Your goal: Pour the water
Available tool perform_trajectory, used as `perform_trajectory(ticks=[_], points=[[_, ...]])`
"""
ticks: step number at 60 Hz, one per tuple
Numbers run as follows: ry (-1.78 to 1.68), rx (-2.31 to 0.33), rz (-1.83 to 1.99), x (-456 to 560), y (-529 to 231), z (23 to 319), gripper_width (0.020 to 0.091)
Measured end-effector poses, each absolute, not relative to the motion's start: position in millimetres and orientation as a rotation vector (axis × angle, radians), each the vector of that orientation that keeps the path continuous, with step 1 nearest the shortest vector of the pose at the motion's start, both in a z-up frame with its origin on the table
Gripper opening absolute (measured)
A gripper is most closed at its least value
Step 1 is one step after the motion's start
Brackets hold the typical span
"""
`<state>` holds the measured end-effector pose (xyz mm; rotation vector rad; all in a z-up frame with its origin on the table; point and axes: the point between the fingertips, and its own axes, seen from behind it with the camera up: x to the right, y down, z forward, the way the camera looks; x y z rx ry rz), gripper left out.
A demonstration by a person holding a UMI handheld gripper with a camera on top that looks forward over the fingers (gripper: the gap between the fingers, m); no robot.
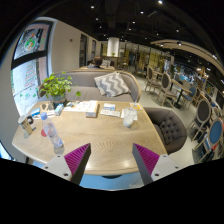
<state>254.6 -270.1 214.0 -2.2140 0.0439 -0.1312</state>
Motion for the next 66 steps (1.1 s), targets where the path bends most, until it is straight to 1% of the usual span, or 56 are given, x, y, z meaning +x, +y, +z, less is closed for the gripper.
perform_trajectory(ticks=[8,15,28,35,41,48,60,63,66], points=[[0.03,-2.228,-0.113,239.6,-276.7,201.8,0.0859],[-0.006,-2.244,-0.095,208.9,-285.3,178.7,0.086],[-0.047,-2.264,-0.008,123.7,-302.3,140.0,0.0857],[-0.042,-2.256,0.068,67.7,-296.5,126.4,0.0859],[-0.063,-2.221,0.088,27.1,-273.5,116.9,0.0859],[-0.08,-2.159,0.077,-6.7,-228.6,108.6,0.086],[-0.015,-2.082,0.046,-29.7,-146.0,89.8,0.086],[0.008,-2.066,0.035,-30.3,-129.5,85.3,0.0846],[0.012,-2.054,0.023,-29.8,-117.0,79.1,0.0803]])
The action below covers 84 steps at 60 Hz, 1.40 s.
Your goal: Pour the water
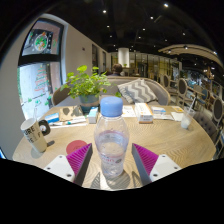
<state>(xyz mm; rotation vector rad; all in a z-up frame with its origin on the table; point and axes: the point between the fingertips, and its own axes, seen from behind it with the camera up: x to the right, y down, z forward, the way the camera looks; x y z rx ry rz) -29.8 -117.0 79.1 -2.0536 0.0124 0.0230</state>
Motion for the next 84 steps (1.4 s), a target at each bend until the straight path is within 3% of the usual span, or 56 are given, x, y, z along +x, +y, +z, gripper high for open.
perform_trajectory(ticks=[3,8,24,37,53,63,73,84], points=[[0.006,-2.047,-0.003,-28.2,-109.0,72.9,0.0716],[0.004,-2.043,-0.033,-26.0,-101.2,63.3,0.0513],[0.022,-2.057,-0.058,-26.3,-102.0,64.5,0.0353],[-0.087,-2.028,-0.24,-19.9,-102.1,112.0,0.0324],[-0.365,-1.86,-0.646,-37.3,-67.5,235.6,0.0323],[-0.648,-1.687,-0.934,-91.8,-38.5,286.1,0.0326],[-0.974,-1.435,-1.196,-166.9,-24.3,291.6,0.0324],[-1.332,-1.244,-1.397,-214.9,-22.7,240.1,0.0323]])
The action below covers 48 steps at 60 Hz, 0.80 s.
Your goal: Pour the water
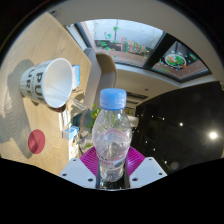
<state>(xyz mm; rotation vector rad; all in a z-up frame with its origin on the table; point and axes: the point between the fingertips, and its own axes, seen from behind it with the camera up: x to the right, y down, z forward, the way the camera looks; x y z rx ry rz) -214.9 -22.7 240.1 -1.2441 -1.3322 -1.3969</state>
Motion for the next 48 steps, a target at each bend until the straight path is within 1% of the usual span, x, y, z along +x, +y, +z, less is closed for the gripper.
perform_trajectory(ticks=[4,5,6,7,12,14,17,26,30,32,38,39,43,48], points=[[-1.438,-1.199,-1.467,-219.2,-23.3,223.2,0.0327],[-1.461,-1.175,-1.474,-217.5,-18.5,211.9,0.0327],[-1.483,-1.153,-1.486,-219.2,-19.2,209.6,0.0327],[-1.504,-1.141,-1.499,-223.9,-24.4,213.1,0.0327],[-1.572,-1.065,-1.538,-231.5,-27.1,208.7,0.0327],[-1.586,-1.062,-1.541,-226.6,-24.7,203.2,0.0328],[-1.582,-1.088,-1.529,-231.6,-27.1,203.1,0.0326],[-1.528,-1.15,-1.494,-225.4,-24.6,213.8,0.0328],[-1.466,-1.225,-1.416,-226.1,-25.4,221.1,0.0329],[-1.424,-1.282,-1.364,-226.3,-29.1,229.6,0.033],[-1.236,-1.476,-1.114,-225.5,-36.3,242.2,0.0329],[-1.199,-1.496,-1.089,-224.8,-35.6,241.9,0.033],[-1.077,-1.592,-0.887,-227.9,-39.7,256.9,0.0331],[-0.906,-1.695,-0.684,-223.6,-39.8,263.3,0.033]])
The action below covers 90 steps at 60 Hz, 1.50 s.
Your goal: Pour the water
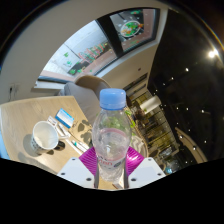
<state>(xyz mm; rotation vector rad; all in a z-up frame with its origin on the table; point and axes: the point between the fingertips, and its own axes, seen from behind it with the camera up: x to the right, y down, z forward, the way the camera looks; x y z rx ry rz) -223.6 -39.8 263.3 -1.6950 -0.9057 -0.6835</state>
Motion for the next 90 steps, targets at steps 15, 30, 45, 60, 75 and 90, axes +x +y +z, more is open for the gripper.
perform_trajectory(ticks=[15,30,45,60,75,90], points=[[-0.483,-1.923,-0.081,-209.0,-33.4,226.9,0.0329],[-0.339,-2.031,0.12,-188.6,-25.8,138.7,0.033],[-0.292,-2.11,0.164,-177.4,-35.0,63.8,0.0332],[-0.289,-2.043,0.162,-176.8,-36.9,66.5,0.0381],[-0.309,-2.144,0.14,-171.8,-50.2,43.9,0.0632],[-0.267,-2.253,0.078,-157.7,-103.2,69.3,0.0857]])
